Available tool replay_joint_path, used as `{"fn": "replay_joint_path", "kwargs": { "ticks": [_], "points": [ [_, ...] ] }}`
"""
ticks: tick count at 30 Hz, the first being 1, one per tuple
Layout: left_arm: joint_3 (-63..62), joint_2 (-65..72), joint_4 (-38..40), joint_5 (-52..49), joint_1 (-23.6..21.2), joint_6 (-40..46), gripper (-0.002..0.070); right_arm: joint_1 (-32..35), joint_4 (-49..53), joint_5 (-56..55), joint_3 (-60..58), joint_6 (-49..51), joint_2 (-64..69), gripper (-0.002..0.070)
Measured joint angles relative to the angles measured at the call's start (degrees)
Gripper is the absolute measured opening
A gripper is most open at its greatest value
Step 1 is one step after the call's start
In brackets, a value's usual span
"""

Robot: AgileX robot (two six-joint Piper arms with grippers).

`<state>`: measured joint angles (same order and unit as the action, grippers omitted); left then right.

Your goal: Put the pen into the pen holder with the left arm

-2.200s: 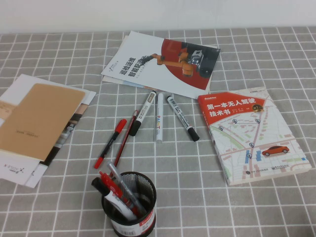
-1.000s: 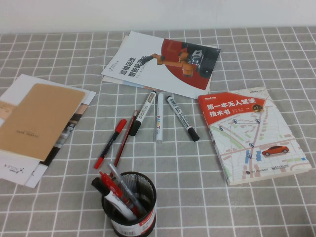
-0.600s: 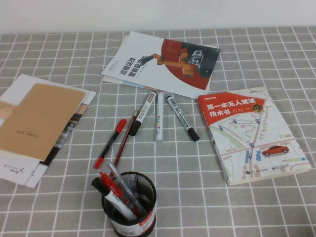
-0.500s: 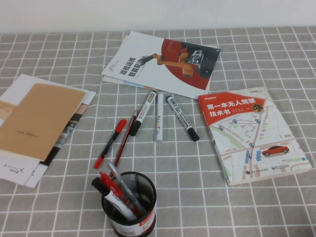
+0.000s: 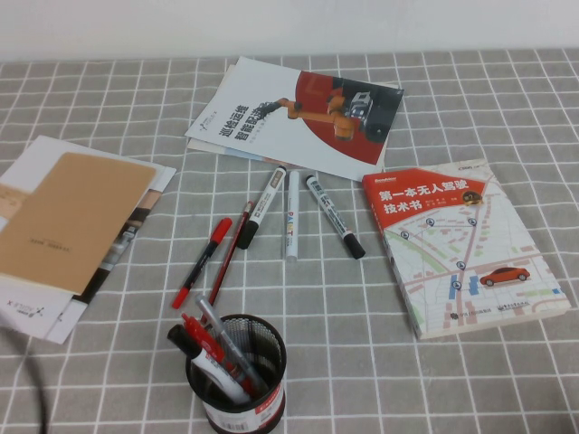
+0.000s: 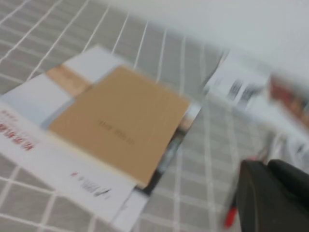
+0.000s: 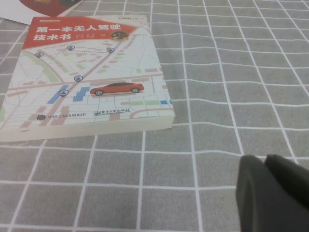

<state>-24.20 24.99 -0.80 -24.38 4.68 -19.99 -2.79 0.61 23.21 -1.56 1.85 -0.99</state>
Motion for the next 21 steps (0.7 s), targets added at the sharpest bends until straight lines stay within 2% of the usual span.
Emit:
{"fn": "replay_joint_path", "kwargs": {
  "ticks": [8,13,17,21],
  "points": [
    [-19.17,24.07,6.35,-18.95,0.0,19.51,-0.0002,0.0,0.0,0.0,0.0,0.0,0.0,-0.0015],
    [-29.65,38.04,12.46,-25.61,0.0,29.4,-0.0002,0.0,0.0,0.0,0.0,0.0,0.0,-0.0015],
    [-38.0,48.3,17.85,-29.54,0.0,35.67,-0.0002,0.0,0.0,0.0,0.0,0.0,0.0,-0.0015],
    [-45.51,57.71,19.33,-34.05,0.0,38.7,-0.0002,0.0,0.0,0.0,0.0,0.0,0.0,-0.0015]
  ]
}}
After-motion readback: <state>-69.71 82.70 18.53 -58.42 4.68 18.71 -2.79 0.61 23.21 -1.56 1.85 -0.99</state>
